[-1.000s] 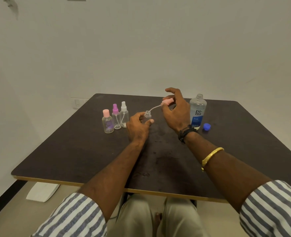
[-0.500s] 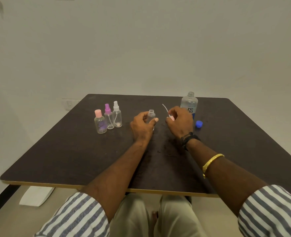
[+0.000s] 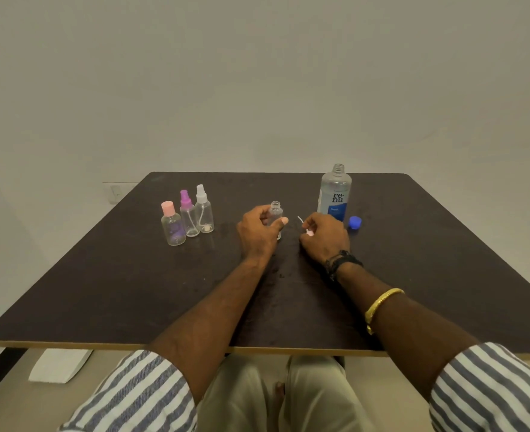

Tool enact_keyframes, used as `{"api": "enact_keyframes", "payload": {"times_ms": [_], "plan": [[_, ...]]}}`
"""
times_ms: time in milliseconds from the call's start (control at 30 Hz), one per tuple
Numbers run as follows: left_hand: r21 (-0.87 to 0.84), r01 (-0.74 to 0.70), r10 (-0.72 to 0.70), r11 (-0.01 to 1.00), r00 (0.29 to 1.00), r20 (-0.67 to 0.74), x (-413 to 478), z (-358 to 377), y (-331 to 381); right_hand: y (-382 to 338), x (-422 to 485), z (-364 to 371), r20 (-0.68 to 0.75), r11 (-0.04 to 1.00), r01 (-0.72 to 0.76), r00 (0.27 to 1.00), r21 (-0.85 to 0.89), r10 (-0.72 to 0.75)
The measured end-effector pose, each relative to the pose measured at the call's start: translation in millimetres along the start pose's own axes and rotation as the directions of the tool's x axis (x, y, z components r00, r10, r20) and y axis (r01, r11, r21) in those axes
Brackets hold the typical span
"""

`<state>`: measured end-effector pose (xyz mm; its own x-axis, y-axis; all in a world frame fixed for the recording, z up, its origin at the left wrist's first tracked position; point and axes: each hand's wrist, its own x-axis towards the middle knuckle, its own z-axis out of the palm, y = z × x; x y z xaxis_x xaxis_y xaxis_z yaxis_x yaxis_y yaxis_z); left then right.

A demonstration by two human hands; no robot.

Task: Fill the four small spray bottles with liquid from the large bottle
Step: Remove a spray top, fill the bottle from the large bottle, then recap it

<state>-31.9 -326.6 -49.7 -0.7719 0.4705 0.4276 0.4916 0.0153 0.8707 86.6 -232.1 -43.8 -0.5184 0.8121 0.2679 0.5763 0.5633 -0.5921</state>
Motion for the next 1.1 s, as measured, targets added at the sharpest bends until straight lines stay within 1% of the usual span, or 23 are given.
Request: {"api": "enact_keyframes", "payload": {"times_ms": [67,133,200,267,333,500,700,967,1033,1100], "plan": [[-0.005,0.001,-0.001,1.0,1.0,0.002,0,1,0,0,0,-1,-0.054,1.0,0.018,0.998,0.01,-0.017],[-0.01,-0.006,0.006,1.0,1.0,0.003,2,2,1,0,0,-3,-0.201,0.995,0.075,0.978,0.06,-0.062],[-0.005,-0.014,0.014,1.0,1.0,0.013,2,4,2,-1,0,-6,-0.379,0.984,0.148,0.92,0.103,-0.099],[0.005,-0.016,0.015,1.0,1.0,0.024,2,6,3,-3,3,-10,-0.499,0.977,0.165,0.863,0.138,-0.075],[0.001,-0.01,0.01,1.0,1.0,0.029,2,8,4,-3,9,-13,-0.546,0.979,0.12,0.838,0.163,-0.012],[-0.012,-0.005,0.005,1.0,0.999,0.037,4,11,7,0,23,-20,-0.573,0.974,0.033,0.813,0.224,0.104],[-0.014,-0.011,0.012,1.0,0.998,0.056,9,13,3,6,38,-23,-0.446,0.937,0.028,0.884,0.347,0.139],[-0.029,0.007,-0.006,1.0,0.998,0.057,11,11,-2,10,43,-22,-0.418,0.938,0.047,0.902,0.343,0.108],[-0.02,0.007,-0.006,1.0,0.998,0.06,11,11,-1,11,41,-22,-0.426,0.941,0.091,0.903,0.326,0.061],[-0.025,0.008,-0.006,1.0,0.998,0.067,11,12,1,11,39,-22,-0.428,0.945,0.155,0.903,0.289,-0.017]]}}
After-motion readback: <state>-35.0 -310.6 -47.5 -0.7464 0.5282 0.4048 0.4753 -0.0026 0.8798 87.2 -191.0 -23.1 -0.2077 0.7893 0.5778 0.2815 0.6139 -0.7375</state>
